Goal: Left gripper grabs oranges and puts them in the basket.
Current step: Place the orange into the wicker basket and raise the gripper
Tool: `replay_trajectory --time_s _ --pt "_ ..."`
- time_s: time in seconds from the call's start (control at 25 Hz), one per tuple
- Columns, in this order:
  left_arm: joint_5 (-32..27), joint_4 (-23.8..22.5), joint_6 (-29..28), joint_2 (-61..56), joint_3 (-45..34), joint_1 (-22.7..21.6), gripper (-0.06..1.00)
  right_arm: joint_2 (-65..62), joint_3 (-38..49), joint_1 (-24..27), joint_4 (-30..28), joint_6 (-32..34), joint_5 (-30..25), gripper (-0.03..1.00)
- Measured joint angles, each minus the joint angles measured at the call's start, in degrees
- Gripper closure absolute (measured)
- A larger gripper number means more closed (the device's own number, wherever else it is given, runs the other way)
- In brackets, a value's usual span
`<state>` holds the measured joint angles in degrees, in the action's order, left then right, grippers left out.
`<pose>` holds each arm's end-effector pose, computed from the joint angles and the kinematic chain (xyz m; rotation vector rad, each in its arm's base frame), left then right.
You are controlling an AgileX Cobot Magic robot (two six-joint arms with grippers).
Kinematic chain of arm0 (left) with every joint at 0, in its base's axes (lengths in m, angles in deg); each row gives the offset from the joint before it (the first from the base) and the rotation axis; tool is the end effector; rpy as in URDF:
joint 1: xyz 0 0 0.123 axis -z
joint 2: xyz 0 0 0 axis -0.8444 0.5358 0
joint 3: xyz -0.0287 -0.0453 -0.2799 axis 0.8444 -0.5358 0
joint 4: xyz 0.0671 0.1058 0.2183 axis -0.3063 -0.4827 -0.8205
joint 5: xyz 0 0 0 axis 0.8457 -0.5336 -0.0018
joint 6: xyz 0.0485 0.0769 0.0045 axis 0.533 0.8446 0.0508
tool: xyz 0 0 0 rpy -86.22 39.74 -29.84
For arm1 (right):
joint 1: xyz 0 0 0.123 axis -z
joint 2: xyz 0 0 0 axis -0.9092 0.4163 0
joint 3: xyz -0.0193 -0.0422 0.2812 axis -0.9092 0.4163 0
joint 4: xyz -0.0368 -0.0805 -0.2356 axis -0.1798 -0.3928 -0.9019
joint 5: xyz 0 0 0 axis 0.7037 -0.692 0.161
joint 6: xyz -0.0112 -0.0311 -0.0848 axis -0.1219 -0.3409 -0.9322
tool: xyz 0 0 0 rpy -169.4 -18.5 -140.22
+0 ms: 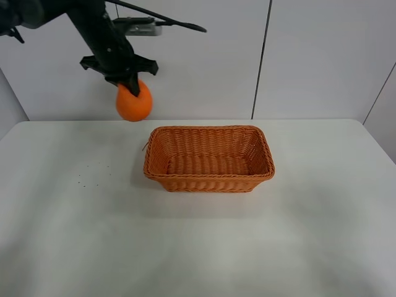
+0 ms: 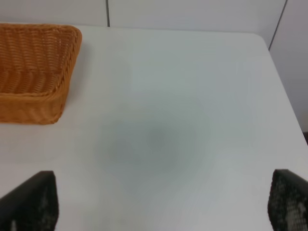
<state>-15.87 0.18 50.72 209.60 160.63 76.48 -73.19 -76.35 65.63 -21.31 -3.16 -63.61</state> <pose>0.4490 -0.1535 0.3083 0.4451 2.6185 -0.1064 -0.0044 0.0007 0.2797 -0.0096 2.0051 0.0009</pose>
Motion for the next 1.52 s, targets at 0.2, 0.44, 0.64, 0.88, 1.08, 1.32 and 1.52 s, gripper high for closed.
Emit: replay_trajectory --time_s 0.2,0.44,0.64,0.88,1.08,1.32,1.52 --pt "3.8 0.6 -1.1 0.4 0.1 7.4 0.75 0.0 0.0 0.0 0.0 0.0 0.0 0.27" --pt "7.3 0.6 -1.3 6.6 0.1 11.2 0.75 0.0 0.0 0.0 0.0 0.0 0.0 0.27" --pt "10.4 2.9 -1.4 13.3 0.1 11.5 0.75 0.0 0.0 0.0 0.0 0.0 0.0 0.27" --pt "9.3 4.0 -1.4 16.6 0.1 11.6 0.53 0.0 0.0 0.0 0.0 0.0 0.0 0.27" --pt "8.2 4.1 -1.4 16.6 0.1 11.6 0.12 0.0 0.0 0.0 0.0 0.0 0.0 0.27" --pt "3.7 3.3 -1.4 16.4 2.3 11.6 0.06 0.0 0.0 0.0 0.0 0.0 0.0 0.27" --pt "0.1 0.0 -1.4 14.0 9.7 11.4 0.05 0.0 0.0 0.0 0.0 0.0 0.0 0.27"
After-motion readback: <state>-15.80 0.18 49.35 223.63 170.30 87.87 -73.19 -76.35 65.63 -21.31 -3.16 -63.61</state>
